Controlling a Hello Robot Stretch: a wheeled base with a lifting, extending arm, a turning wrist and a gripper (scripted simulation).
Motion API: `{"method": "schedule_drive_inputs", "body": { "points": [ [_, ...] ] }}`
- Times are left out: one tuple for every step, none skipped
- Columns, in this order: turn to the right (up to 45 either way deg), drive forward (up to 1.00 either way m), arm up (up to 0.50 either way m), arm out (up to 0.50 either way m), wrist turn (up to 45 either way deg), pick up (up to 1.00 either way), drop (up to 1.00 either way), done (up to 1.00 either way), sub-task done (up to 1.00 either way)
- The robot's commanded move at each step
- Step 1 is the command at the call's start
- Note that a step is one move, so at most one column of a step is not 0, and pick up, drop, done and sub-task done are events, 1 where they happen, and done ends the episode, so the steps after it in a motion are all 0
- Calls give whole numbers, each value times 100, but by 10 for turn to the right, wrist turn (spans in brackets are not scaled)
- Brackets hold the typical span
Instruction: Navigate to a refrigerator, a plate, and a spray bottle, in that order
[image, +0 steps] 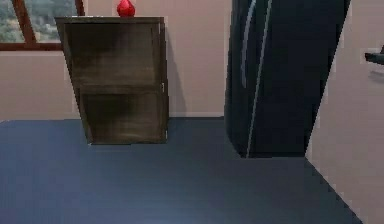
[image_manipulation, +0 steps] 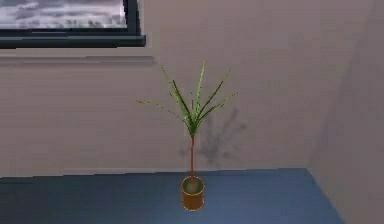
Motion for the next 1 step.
{"method": "schedule_drive_inputs", "body": {
  "points": [
    [0,100,0,0,0,0,0,0,0]
  ]
}}
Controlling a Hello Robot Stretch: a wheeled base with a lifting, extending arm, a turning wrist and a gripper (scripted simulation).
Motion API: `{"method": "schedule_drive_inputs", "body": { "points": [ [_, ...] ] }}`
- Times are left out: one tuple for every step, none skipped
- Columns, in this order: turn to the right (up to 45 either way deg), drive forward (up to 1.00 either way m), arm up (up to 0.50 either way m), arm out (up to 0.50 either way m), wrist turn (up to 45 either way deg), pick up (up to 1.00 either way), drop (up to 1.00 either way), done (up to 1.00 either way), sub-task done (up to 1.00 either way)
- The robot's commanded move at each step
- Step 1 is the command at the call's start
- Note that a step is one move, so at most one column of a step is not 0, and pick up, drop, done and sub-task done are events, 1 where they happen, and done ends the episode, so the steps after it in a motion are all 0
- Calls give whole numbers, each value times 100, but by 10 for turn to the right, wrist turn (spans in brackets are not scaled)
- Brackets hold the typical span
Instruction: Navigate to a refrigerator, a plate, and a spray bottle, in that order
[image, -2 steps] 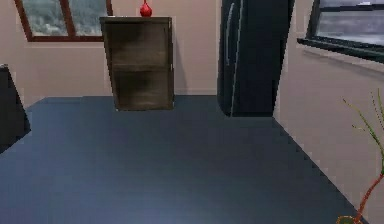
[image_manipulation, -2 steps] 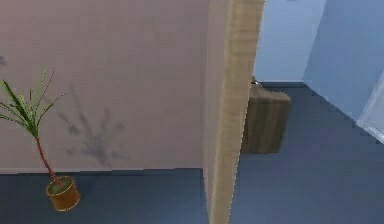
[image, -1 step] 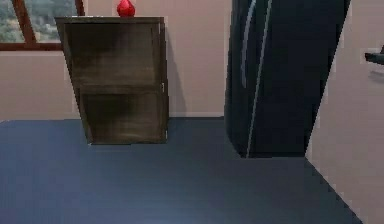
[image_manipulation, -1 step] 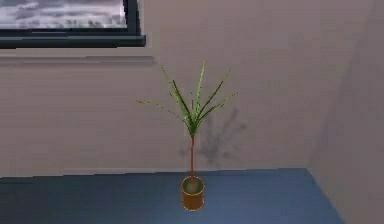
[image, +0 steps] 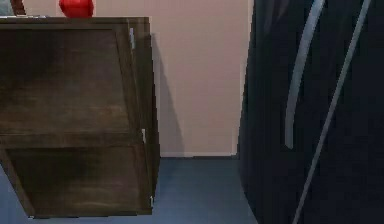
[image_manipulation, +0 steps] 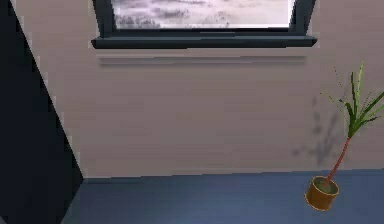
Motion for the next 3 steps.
{"method": "schedule_drive_inputs", "body": {
  "points": [
    [60,0,0,0,0,0,0,0,0],
    [0,35,0,0,0,0,0,0,0],
    [330,0,0,0,0,0,0,0,0]
  ]
}}
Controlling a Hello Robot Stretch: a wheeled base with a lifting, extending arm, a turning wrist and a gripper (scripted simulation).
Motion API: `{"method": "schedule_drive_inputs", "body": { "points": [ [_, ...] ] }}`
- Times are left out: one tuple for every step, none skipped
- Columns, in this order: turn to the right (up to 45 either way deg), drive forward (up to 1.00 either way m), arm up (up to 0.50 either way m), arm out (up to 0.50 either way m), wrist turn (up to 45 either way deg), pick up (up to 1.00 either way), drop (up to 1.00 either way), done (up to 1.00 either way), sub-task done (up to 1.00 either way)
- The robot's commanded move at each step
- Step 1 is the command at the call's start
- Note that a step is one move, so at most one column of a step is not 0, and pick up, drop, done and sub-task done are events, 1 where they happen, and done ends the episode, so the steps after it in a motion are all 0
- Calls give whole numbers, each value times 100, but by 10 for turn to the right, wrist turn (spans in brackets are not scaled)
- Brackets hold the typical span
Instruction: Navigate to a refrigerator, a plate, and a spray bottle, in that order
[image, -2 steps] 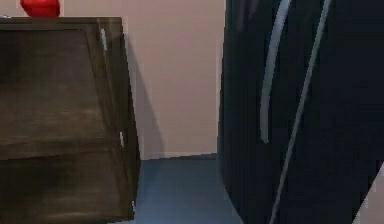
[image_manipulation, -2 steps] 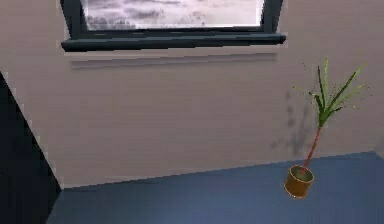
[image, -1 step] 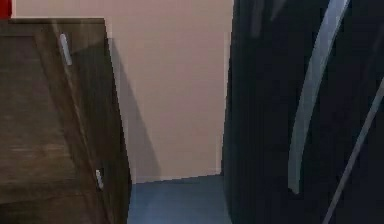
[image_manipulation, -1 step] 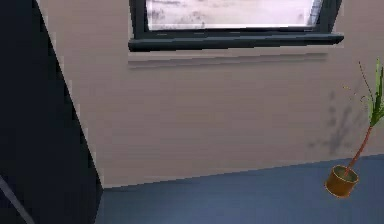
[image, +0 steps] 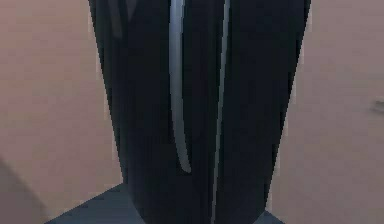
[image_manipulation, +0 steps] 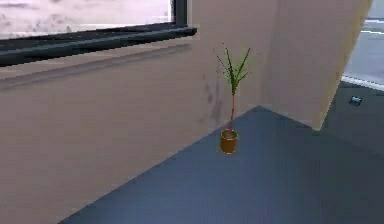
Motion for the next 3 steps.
{"method": "schedule_drive_inputs", "body": {
  "points": [
    [0,0,0,0,0,0,0,0,100],
    [450,0,0,0,0,0,0,0,0],
    [450,0,0,0,0,0,0,0,0]
  ]
}}
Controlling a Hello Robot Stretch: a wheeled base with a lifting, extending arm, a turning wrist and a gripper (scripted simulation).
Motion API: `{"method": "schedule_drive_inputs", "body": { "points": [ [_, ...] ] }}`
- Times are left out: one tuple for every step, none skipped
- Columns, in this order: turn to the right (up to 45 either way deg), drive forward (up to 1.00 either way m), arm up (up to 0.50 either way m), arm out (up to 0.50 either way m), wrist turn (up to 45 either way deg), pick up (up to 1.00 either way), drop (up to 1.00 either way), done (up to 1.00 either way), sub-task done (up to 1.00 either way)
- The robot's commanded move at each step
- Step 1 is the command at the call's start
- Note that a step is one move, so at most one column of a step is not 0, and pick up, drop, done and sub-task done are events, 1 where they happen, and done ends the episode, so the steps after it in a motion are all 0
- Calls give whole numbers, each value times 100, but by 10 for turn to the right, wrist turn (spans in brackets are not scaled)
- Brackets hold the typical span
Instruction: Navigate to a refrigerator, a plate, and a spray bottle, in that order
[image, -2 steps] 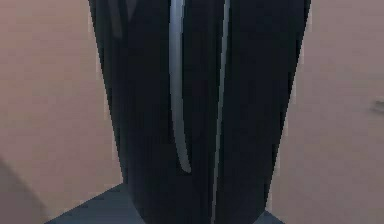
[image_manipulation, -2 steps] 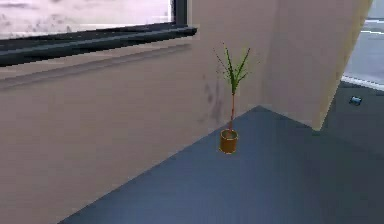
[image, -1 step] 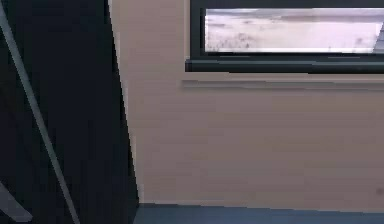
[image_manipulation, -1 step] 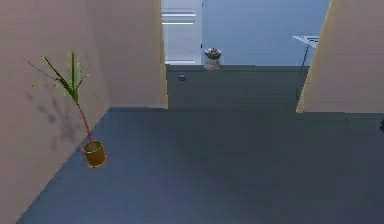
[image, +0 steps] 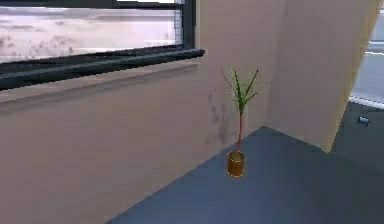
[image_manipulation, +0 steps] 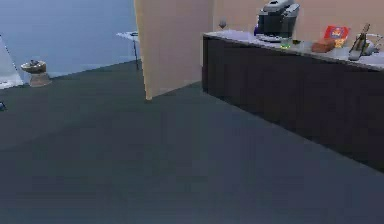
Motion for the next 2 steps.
{"method": "schedule_drive_inputs", "body": {
  "points": [
    [450,0,0,0,0,0,0,0,0],
    [180,0,0,0,0,0,0,0,0]
  ]
}}
